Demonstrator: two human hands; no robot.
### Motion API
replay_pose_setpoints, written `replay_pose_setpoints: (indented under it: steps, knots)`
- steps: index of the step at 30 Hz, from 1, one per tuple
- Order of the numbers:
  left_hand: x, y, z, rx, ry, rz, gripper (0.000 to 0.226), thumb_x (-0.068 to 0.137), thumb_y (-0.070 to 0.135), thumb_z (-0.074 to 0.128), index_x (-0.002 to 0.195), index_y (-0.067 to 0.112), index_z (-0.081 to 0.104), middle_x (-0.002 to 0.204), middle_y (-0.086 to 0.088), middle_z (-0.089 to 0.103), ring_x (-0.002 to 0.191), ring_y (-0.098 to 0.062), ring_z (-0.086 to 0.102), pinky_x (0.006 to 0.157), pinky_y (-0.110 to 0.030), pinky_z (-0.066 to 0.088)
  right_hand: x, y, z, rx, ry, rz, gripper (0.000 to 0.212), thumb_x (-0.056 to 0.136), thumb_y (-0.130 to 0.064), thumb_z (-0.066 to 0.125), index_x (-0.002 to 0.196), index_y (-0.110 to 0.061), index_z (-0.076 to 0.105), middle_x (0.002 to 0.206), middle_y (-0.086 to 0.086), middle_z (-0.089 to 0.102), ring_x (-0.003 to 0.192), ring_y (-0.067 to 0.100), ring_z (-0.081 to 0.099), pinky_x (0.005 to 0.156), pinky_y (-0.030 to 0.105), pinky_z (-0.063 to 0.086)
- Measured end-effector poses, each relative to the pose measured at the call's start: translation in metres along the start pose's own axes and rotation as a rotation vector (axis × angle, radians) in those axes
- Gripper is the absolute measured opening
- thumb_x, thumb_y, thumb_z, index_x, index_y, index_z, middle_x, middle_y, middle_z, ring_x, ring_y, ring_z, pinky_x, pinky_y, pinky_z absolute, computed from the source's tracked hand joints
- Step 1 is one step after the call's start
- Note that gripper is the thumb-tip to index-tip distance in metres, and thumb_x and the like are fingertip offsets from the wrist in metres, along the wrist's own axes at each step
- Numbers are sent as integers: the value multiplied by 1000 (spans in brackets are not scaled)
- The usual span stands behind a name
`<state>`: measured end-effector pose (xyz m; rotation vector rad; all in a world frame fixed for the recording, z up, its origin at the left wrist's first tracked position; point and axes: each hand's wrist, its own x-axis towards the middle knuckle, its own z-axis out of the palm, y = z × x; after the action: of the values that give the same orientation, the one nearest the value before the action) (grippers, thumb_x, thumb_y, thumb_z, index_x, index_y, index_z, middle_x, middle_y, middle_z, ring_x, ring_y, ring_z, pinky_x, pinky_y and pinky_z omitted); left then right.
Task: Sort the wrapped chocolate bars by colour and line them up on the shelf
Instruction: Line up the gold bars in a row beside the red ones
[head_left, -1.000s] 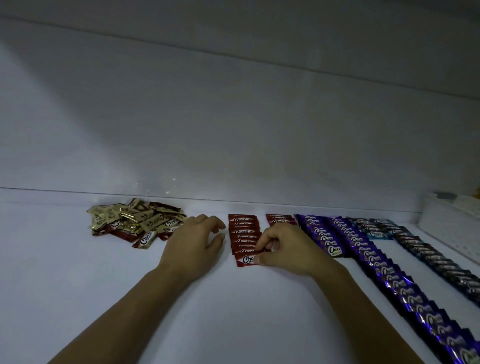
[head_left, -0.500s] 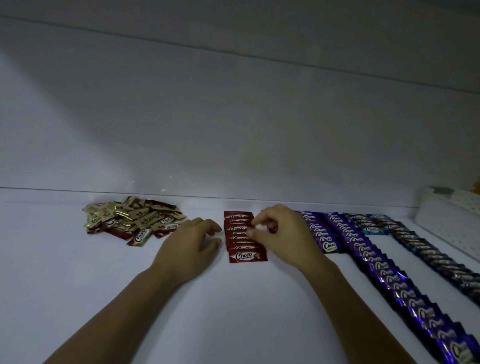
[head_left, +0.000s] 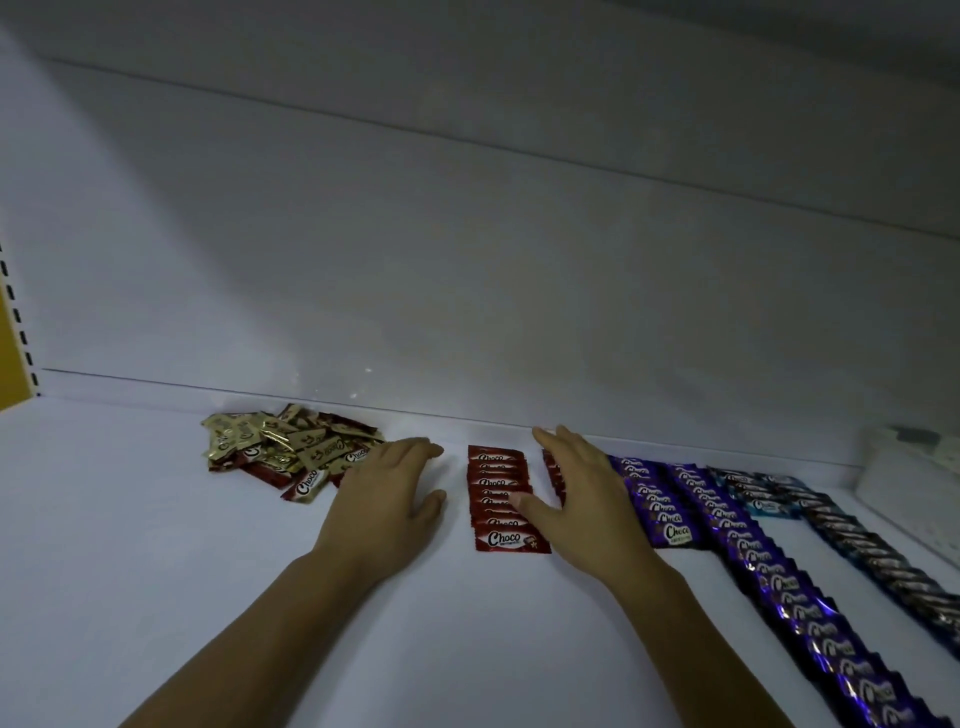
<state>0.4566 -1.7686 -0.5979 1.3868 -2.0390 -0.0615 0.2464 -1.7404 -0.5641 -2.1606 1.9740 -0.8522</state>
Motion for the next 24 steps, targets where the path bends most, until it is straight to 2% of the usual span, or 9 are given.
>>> replay_pose_setpoints:
  steps: [3, 6, 8, 10, 12, 14, 16, 20, 24]
  knots:
    - [-1, -2, -1, 61, 0, -54, 55, 94, 42, 51, 144, 28, 34, 154, 7, 29, 141, -15, 23, 112, -35, 22, -4, -8, 4, 25, 28, -70, 67, 86, -45, 63, 144, -30, 34, 153, -5, 30, 141, 16, 24, 115, 39, 19]
    - [-1, -1, -3, 91, -33, -83, 58, 95, 45, 48, 147, 28, 29, 157, 5, 21, 144, -18, 18, 115, -39, 20, -7, -17, 4, 115, 173, -182, 44, 88, -36, 64, 130, -24, 54, 136, -6, 51, 126, 11, 43, 106, 30, 32]
    - [-1, -1, -6, 136, -67, -61, 60, 94, 48, 46, 147, 29, 26, 158, 4, 17, 144, -19, 17, 116, -40, 18, -8, -26, 5, 157, 211, -240, 34, 89, -31, 63, 122, -24, 59, 127, -8, 56, 116, 6, 48, 102, 27, 38]
    - [2, -8, -14, 202, -99, -30, 63, 93, 51, 45, 148, 31, 23, 159, 4, 14, 145, -18, 15, 117, -41, 16, -6, -39, 7, 172, 190, -297, 30, 89, -30, 63, 119, -24, 61, 121, -11, 57, 110, 2, 49, 98, 21, 39]
    - [4, -26, -29, 245, -117, -13, 68, 91, 56, 47, 149, 32, 22, 160, 4, 13, 145, -18, 12, 117, -41, 14, -3, -53, 11, 185, 143, -357, 26, 89, -28, 63, 115, -25, 63, 114, -17, 56, 105, -3, 48, 92, 9, 35]
    - [2, -52, -48, 272, -127, 25, 72, 87, 62, 49, 148, 33, 23, 160, 5, 13, 146, -16, 12, 117, -40, 11, 1, -67, 19, 215, 81, -368, 24, 89, -28, 62, 113, -28, 63, 109, -21, 55, 96, -10, 48, 86, 7, 37]
    - [-2, -82, -68, 286, -118, 58, 76, 83, 69, 49, 147, 34, 27, 159, 6, 17, 145, -15, 15, 116, -37, 10, 9, -81, 32, 294, 10, -295, 24, 89, -31, 63, 113, -29, 62, 111, -19, 57, 96, -9, 49, 88, 14, 42]
    - [-10, -131, -99, 225, -109, 21, 101, 62, 89, 37, 147, 34, 31, 157, 5, 24, 144, -16, 18, 114, -38, 17, 42, -110, 67, 363, -146, -72, 36, 89, -40, 61, 123, -26, 55, 127, -3, 53, 115, 10, 49, 94, 24, 39]
    - [-19, -155, -103, 107, -62, -59, 115, 49, 97, 37, 145, 34, 34, 156, 5, 26, 143, -16, 20, 114, -40, 22, 75, -137, 104, 299, -135, 106, 40, 90, -50, 55, 120, -23, 58, 125, 3, 56, 118, 20, 51, 97, 35, 43]
